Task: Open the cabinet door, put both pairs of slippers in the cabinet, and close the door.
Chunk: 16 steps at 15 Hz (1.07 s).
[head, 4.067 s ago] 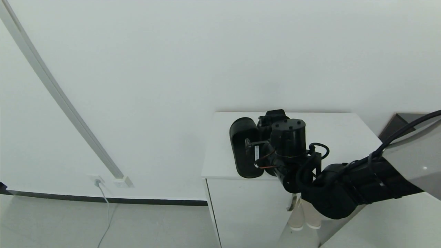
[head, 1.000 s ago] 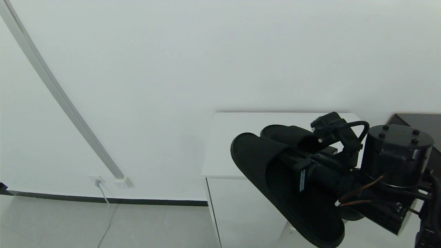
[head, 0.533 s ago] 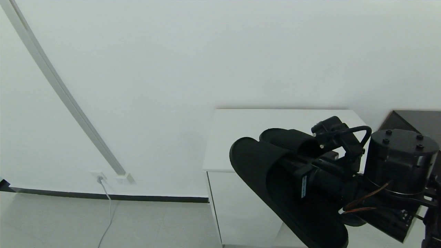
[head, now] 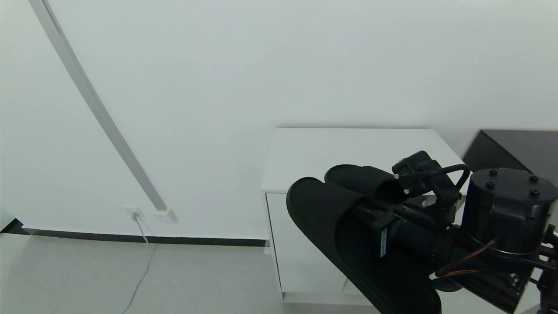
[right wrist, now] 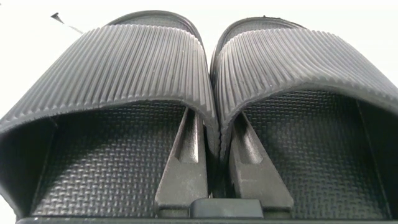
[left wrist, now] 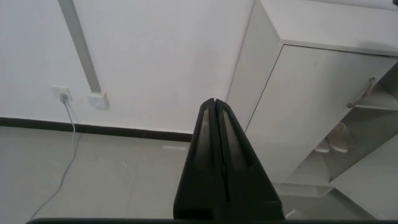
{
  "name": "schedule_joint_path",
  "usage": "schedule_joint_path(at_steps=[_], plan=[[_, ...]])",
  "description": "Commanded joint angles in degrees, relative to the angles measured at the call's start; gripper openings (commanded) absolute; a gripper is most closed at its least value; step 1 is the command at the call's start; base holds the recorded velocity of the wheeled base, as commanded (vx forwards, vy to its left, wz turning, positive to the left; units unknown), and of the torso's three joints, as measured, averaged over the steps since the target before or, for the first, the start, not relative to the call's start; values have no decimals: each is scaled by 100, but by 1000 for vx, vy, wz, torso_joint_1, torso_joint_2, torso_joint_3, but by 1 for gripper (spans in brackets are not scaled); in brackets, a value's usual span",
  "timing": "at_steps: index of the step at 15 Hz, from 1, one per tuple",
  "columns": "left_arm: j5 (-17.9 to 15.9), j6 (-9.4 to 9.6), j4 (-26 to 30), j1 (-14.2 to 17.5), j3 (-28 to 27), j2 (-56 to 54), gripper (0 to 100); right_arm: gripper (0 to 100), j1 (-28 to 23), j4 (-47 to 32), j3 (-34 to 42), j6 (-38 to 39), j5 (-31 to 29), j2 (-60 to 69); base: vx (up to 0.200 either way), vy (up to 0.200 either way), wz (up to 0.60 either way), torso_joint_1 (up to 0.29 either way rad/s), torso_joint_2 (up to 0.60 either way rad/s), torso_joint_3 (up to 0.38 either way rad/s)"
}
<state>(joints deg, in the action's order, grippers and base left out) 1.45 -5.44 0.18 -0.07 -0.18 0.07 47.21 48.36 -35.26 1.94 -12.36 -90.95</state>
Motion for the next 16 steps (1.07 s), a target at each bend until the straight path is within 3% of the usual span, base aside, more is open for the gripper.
schedule_joint_path(at_steps=[1, 8, 16], plan=[[4, -1, -1, -1, 1, 1, 0, 0, 16, -2, 1, 8, -3, -72, 0, 0, 0, 0, 0, 0], [13, -1, -1, -1, 1, 1, 0, 0, 25, -2, 10, 0, -3, -116, 0, 0, 0, 0, 0, 0], [13, -1, -1, 7, 1, 1, 0, 0, 25, -2, 27, 0, -12, -116, 0, -200, 0, 1, 2, 4]])
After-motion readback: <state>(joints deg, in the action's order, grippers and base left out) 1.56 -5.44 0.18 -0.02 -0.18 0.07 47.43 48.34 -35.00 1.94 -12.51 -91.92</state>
